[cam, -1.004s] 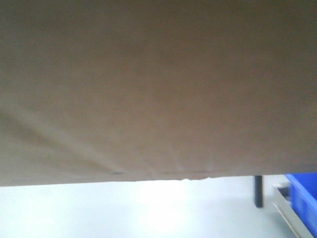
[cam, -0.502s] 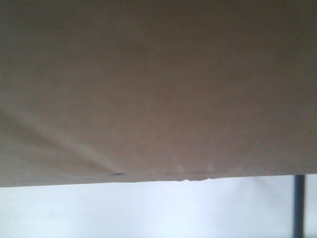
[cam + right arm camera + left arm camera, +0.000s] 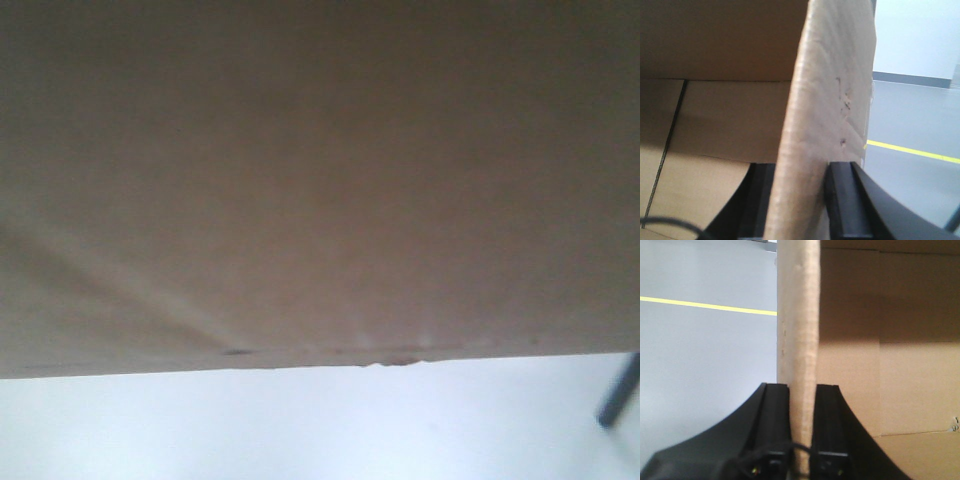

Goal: Grab box from left shelf to table start
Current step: 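Hold the box with both grippers while the base turns away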

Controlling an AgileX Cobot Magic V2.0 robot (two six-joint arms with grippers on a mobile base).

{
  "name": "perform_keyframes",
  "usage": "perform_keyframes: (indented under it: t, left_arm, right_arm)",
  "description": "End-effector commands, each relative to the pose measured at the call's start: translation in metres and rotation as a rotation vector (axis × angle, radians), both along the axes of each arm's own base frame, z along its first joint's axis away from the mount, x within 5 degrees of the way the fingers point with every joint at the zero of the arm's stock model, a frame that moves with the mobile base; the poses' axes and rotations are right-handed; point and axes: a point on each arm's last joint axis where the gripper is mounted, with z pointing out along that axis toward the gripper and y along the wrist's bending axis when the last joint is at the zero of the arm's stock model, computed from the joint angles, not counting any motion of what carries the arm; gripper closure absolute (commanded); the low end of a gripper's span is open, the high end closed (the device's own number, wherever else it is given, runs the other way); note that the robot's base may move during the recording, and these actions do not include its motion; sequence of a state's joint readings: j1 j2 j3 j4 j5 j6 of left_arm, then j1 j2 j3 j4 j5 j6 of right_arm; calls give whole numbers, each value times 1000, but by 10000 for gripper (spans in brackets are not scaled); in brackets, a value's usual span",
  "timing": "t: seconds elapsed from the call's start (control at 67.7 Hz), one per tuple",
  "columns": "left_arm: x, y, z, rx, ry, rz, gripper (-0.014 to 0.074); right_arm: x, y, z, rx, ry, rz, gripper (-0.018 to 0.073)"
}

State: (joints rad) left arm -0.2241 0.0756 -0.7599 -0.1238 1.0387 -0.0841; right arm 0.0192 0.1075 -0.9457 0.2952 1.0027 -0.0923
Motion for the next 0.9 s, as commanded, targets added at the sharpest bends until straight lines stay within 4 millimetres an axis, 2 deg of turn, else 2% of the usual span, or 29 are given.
perform_keyframes:
  t: [0.0,0.886]
  left_arm:
    - [2,0,0,13,39,-4,697]
    - [2,0,0,13,39,-4,697]
  right_arm:
    - [0,-2,11,-1,-55,-26,501]
    - [0,-2,11,-1,-55,-26,501]
